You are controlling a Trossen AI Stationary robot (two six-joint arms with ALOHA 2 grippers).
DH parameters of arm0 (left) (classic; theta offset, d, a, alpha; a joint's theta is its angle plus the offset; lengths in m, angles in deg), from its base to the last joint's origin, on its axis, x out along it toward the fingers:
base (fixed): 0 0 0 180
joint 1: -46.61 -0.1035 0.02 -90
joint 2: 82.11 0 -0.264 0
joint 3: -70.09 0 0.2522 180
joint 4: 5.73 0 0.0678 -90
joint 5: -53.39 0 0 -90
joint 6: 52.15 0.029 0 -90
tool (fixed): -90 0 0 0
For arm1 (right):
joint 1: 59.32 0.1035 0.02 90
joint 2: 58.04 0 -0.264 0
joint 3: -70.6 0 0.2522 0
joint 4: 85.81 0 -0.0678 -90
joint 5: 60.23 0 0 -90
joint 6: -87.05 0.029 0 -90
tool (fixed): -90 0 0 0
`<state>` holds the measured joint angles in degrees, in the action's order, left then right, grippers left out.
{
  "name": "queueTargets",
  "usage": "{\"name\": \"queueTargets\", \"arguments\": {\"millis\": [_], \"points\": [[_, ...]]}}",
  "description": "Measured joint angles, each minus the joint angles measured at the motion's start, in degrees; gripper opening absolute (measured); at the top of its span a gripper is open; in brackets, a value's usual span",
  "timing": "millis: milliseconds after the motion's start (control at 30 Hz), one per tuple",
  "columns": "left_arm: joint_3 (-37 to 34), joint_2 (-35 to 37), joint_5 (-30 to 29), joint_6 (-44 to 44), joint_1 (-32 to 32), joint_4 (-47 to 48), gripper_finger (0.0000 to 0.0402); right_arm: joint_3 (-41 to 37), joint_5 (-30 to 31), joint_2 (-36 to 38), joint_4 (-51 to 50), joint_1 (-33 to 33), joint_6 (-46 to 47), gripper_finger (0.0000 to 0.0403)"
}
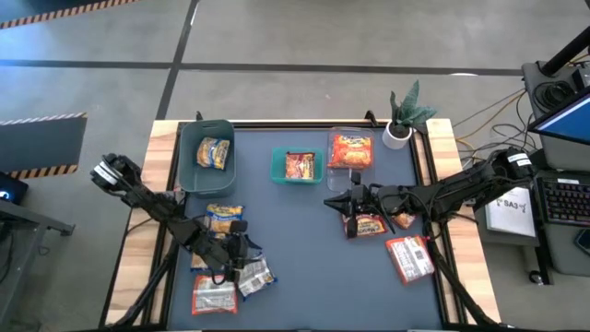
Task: Sort Maruchan noodles
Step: Put the blue noodle pack into the dark blue bin
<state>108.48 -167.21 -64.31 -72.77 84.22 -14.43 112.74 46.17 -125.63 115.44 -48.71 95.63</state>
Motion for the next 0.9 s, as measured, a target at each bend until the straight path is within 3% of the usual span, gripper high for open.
{"name": "queueTargets", "arguments": {"millis": [467,900], "points": [[-0.89,0.0,1.27,-1.27,-0.11,-2.07,0.0108,0.0,0.0,0.0,0.0,0.0,-0.02,0.0009],[-0.86,0.0,1.29,-1.98,-0.11,-2.05,0.0186,0.0,0.0,0.0,0.0,0.0,-0.09,0.0009]]}}
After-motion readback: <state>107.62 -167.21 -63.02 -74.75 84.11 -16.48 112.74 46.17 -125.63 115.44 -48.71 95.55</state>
